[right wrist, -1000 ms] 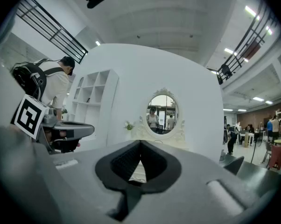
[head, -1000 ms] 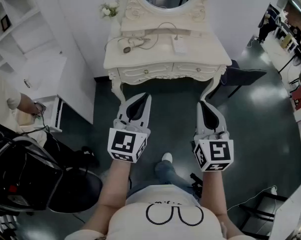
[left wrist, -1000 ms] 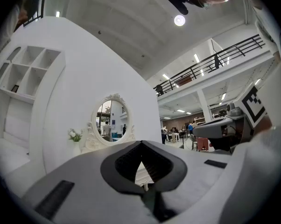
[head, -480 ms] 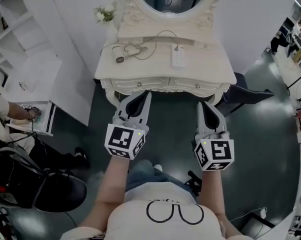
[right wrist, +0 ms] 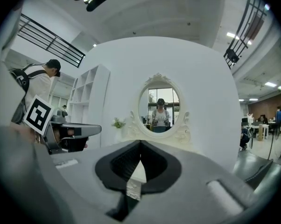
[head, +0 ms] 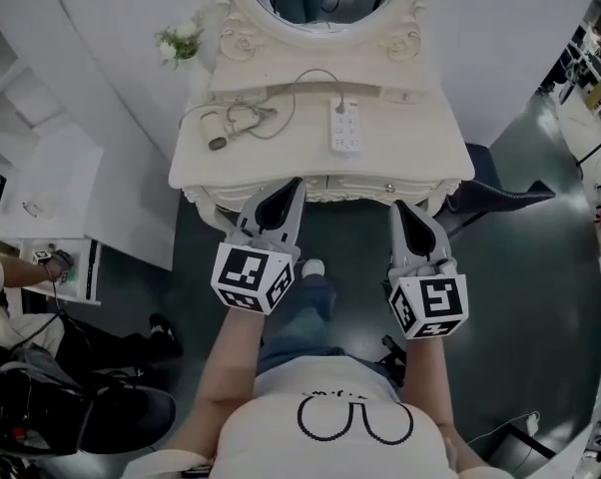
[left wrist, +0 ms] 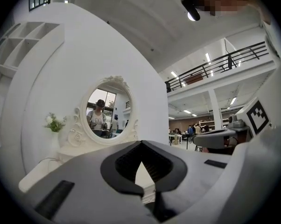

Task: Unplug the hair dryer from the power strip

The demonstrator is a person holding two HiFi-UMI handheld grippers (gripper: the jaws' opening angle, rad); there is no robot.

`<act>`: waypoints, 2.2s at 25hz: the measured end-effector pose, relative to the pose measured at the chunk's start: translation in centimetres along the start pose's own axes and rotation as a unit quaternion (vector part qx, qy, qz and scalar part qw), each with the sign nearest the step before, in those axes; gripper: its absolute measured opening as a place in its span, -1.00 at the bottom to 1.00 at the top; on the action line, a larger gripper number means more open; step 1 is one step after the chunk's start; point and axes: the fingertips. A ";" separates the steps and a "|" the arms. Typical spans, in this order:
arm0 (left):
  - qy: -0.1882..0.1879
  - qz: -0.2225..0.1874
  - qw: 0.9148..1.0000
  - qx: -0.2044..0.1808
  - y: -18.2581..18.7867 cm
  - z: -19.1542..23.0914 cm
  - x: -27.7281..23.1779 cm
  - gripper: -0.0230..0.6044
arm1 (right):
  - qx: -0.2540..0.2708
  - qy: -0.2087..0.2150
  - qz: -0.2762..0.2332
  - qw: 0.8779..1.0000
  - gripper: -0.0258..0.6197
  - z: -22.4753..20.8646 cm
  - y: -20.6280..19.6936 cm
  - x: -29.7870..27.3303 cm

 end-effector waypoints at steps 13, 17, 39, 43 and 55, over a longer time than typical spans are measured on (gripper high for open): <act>-0.068 0.065 0.995 0.033 -3.9 10.2 -20.8 -0.55 | -0.028 -0.020 0.037 0.999 -0.92 -10.2 0.1 -19.9; -0.093 0.089 0.991 0.027 -5.9 12.1 -26.0 -0.34 | -0.027 -0.021 0.058 0.998 -0.92 -12.4 -1.2 -25.0; -0.116 0.228 0.967 0.001 -21.4 14.7 -38.5 -0.37 | -0.052 0.028 0.175 0.983 -0.92 -17.9 -13.9 -35.3; -0.114 0.251 0.961 -0.011 -23.7 15.2 -39.8 -0.44 | -0.056 0.034 0.184 0.981 -0.92 -18.9 -15.0 -36.3; -0.129 0.267 0.954 -0.039 -25.4 15.5 -40.5 -0.77 | -0.036 0.173 0.218 0.960 -0.48 -15.1 -19.3 -38.7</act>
Point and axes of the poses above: the fingertips, and each gripper's own axes: x backward along the fingers, z to its left, y out of its top, and after that the axes turned 1 degree about z, right-handed
